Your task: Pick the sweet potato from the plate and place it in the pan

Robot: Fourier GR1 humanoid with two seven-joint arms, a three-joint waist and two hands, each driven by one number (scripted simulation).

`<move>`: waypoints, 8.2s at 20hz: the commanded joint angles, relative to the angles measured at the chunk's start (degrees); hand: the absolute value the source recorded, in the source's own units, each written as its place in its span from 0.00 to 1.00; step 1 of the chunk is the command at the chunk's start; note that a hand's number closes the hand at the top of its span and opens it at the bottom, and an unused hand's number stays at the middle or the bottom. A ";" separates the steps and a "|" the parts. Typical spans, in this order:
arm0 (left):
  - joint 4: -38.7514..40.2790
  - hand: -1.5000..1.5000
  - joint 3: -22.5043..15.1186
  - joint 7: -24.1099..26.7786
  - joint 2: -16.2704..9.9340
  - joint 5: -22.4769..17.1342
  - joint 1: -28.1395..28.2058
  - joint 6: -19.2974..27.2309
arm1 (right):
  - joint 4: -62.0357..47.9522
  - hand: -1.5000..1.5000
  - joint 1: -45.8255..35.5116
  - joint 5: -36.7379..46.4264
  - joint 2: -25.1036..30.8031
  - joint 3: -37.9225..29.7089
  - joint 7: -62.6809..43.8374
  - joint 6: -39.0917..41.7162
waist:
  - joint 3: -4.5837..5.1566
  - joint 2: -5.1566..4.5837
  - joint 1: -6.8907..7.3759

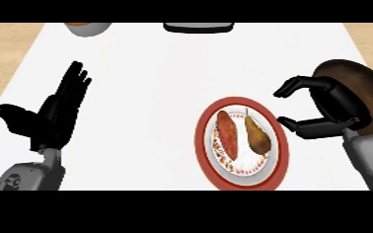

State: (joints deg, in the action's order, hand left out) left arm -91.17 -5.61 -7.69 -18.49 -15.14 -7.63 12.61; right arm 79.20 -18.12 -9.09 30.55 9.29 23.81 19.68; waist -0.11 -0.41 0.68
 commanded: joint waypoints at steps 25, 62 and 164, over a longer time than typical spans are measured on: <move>3.38 0.50 2.61 -3.33 1.67 1.45 -3.27 -1.41 | -4.46 0.00 -20.45 41.31 1.00 24.37 -9.60 12.88 | 0.21 0.35 -0.61; -1.86 0.50 7.31 -3.92 6.59 6.66 0.85 -5.76 | 10.58 0.00 -6.94 71.89 -13.70 22.59 -18.97 22.04 | 0.11 0.45 -0.57; -1.36 0.50 10.44 -7.79 9.48 10.36 -4.55 -9.47 | -59.69 0.00 -20.09 64.50 5.81 -44.92 -4.36 -30.52 | -0.18 -0.81 2.07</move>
State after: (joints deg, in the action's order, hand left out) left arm -92.68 4.77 -14.95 -8.67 -5.22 -10.68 2.85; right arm 27.11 -35.70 56.58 33.68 -33.60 20.56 -13.13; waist -0.21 -0.87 2.19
